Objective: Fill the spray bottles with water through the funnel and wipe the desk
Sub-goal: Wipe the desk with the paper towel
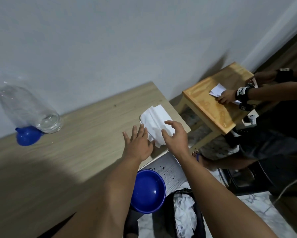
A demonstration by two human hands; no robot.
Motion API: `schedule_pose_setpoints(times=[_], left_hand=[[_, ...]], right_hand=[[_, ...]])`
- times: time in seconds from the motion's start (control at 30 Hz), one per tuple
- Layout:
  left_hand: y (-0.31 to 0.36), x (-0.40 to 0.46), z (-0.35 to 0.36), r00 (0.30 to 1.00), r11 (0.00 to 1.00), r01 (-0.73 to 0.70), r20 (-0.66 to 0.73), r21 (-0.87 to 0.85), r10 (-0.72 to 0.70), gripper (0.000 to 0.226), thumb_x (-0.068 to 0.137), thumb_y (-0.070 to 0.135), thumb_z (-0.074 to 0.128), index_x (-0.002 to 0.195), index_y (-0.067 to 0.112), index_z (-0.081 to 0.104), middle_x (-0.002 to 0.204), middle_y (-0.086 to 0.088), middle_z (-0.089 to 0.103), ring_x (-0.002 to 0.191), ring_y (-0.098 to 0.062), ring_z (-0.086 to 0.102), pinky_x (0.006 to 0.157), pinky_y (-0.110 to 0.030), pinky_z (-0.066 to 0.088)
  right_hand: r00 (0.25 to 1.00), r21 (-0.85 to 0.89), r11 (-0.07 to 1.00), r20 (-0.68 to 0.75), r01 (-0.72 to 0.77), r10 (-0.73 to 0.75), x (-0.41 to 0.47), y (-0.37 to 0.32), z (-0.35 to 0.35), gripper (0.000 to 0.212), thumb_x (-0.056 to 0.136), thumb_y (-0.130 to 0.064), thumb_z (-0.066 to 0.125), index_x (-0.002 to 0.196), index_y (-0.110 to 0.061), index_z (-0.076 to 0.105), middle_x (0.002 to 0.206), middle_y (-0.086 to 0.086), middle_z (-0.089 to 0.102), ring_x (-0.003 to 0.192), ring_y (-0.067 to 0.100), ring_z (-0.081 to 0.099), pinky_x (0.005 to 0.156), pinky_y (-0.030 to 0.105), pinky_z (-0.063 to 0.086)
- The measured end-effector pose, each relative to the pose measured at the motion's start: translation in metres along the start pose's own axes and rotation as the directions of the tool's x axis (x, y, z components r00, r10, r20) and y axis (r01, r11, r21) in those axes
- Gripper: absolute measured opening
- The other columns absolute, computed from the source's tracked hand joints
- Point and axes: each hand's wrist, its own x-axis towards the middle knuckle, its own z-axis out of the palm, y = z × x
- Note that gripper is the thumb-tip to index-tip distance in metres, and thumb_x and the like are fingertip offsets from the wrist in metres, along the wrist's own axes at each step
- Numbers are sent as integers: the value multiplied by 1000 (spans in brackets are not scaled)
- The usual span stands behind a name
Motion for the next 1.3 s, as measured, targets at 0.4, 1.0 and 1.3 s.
schedule_pose_setpoints(times=[0.4, 1.0, 1.3], left_hand=[[44, -13, -81, 907, 652, 60, -231, -756, -351, 44, 95, 10, 54, 133, 28, 66, 104, -9, 75, 79, -23, 67, 75, -29, 54], [17, -59, -207, 955, 420, -71, -183, -905, -232, 50, 82, 5, 47, 107, 35, 78, 119, 19, 69, 110, -3, 61, 99, -29, 50], [-114, -128, -192, 908, 328, 75, -72, -942, -412, 71, 86, -7, 54, 148, 26, 49, 133, 0, 65, 112, -17, 68, 89, -34, 59]], right_hand=[[998, 70, 996, -32, -49, 51, -8, -28, -14, 28, 100, -24, 66, 127, -22, 67, 133, -3, 63, 122, 15, 58, 97, 33, 51], [888, 621, 635, 313, -460, 337, -3, -108, 12, 36, 101, -53, 57, 131, -33, 58, 129, 0, 68, 119, 20, 66, 95, 45, 57], [837, 705, 456, 492, -544, 237, -22, -151, 77, 37, 89, -23, 81, 121, -6, 70, 112, 10, 80, 101, 33, 78, 91, 54, 62]])
